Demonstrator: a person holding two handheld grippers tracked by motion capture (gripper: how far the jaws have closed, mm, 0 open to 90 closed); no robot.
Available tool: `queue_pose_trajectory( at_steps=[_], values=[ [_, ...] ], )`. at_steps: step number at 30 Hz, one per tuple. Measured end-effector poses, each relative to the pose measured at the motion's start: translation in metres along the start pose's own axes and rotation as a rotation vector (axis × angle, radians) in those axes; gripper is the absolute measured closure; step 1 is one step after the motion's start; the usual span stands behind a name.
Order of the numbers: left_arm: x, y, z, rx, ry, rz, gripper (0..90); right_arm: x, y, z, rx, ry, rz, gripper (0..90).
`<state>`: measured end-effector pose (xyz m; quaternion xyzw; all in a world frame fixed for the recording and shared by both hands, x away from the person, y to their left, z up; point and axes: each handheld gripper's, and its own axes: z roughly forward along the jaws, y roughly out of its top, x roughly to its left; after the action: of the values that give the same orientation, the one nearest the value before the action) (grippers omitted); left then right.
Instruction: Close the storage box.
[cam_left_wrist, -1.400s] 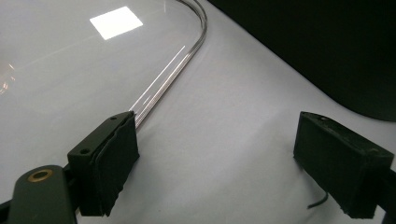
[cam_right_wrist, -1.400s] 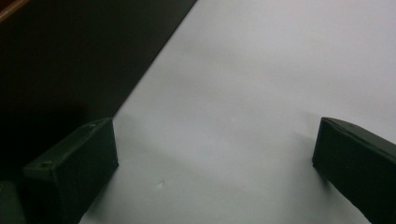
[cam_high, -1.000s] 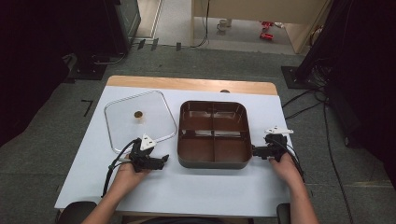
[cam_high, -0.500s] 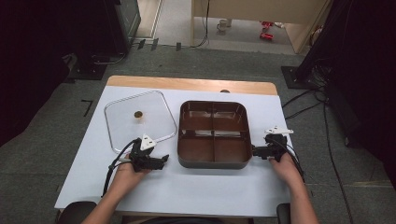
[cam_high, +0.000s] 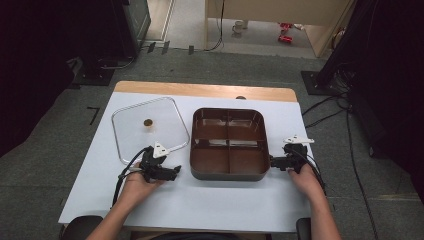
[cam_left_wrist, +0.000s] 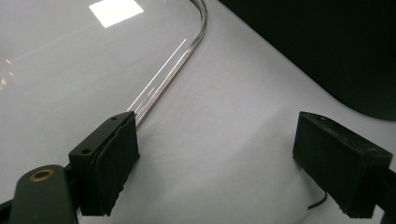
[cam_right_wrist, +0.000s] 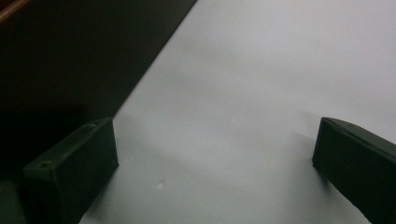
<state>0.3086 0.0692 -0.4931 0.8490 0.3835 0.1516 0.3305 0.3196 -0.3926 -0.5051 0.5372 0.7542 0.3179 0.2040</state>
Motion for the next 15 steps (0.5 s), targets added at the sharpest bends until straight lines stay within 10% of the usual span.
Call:
queue_pose_trajectory(
  at_steps=[6,15],
  values=[
    [0.0,0.01,-0.002,0.083,-0.047,0.051,16.9,0.0,0.0,0.0,0.0,0.0,-0.001,0.0],
    [0.007,0.017,-0.014,0.085,-0.121,0.048,26.1,0.0,0.0,0.0,0.0,0.0,-0.001,0.0]
  ],
)
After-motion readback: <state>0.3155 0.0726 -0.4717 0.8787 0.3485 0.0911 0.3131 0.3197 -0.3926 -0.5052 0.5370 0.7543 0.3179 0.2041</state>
